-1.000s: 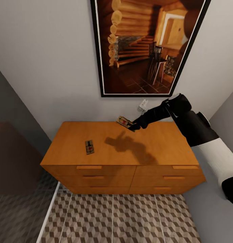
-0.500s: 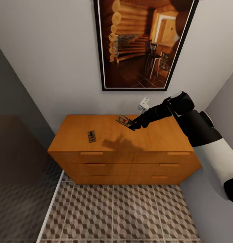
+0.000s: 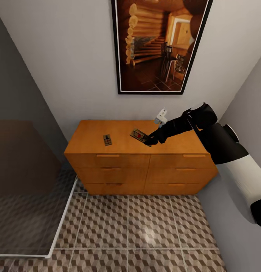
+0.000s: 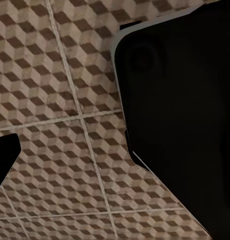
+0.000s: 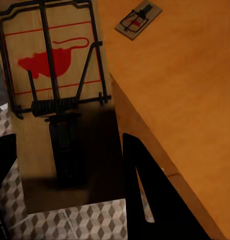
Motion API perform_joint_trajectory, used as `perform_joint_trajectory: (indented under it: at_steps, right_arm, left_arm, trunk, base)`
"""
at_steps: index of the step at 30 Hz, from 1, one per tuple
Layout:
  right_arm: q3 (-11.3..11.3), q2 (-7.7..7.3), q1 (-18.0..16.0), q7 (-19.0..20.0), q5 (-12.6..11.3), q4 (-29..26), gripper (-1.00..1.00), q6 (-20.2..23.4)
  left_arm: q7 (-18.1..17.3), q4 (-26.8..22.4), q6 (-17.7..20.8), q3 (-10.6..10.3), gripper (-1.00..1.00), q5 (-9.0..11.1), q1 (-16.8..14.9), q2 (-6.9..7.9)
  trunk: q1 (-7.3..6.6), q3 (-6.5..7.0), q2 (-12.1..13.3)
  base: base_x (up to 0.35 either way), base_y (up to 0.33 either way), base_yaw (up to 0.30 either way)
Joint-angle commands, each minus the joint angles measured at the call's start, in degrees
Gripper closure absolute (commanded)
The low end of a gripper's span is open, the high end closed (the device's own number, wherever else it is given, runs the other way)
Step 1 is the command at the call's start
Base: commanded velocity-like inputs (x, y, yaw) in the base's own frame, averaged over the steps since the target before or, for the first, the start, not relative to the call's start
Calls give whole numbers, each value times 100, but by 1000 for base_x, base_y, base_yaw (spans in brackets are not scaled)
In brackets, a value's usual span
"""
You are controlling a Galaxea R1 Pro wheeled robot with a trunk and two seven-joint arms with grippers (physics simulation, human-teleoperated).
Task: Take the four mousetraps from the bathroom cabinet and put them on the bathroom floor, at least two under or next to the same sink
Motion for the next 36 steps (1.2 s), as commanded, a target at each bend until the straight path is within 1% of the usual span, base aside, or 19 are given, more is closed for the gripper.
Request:
perform_joint_trajectory:
  at_steps: [1,15,17,22,24,26,27,28,30,33,34,35,36]
  right_arm:
    - [4,-2,-8,49,46,-6,100,54]
    - [11,-12,-7,36,46,52,100,52]
    - [12,-13,-4,25,46,180,100,46]
    - [20,-2,-4,5,53,749,100,-65]
    - [21,7,-7,-6,54,1168,100,-345]
    - [25,11,-7,-9,54,1401,100,-539]
    - [28,25,-6,-15,55,1864,100,-936]
    - [29,28,-5,-18,55,1977,100,-1023]
    - [38,38,-8,-26,56,2422,100,-1325]
    - [49,63,-6,-32,57,2907,100,-1672]
    - [49,97,4,-38,56,3181,100,-1903]
    - [51,116,19,-42,56,3323,100,-2033]
    - [52,161,74,-49,56,3608,100,-2326]
  left_arm:
    - [20,27,-40,-47,-100,22,-11,-5]
    - [20,27,-44,-47,-100,22,-11,-14]
    - [20,27,-46,-47,-100,22,-11,-14]
    - [20,26,-46,-47,-100,22,-11,-15]
    - [20,27,-46,-47,-100,22,-11,-11]
    - [20,27,-45,-47,-100,22,-11,-11]
    - [20,26,-47,-47,-100,22,-11,-13]
    - [20,26,-47,-47,-100,22,-11,-14]
    - [20,27,-46,-47,-100,22,-11,-19]
    - [20,26,-47,-47,-100,22,-11,-22]
    - [20,26,-48,-47,-100,22,-11,-22]
    - [20,27,-48,-47,-100,22,-11,-23]
    - [20,25,-48,-47,-100,22,-11,-23]
  trunk:
    - [0,-10,-11]
    - [0,-10,-11]
    - [0,-10,-11]
    - [0,-10,-11]
    - [0,-10,-11]
    - [0,-10,-11]
    - [0,-10,-11]
    - [0,-10,-11]
    - [0,-10,-11]
    - [0,-10,-11]
    - [0,-10,-11]
    - [0,-10,-11]
    - [0,-10,-11]
  base:
    - [-293,157,0]
    - [-285,158,0]
    - [-260,70,0]
    - [-186,25,0]
    - [-68,7,0]
    - [-38,4,0]
    - [-14,1,0]
    - [-11,1,0]
    - [-6,1,0]
    - [-3,0,0]
    - [-1,0,0]
    - [0,0,0]
    - [0,0,0]
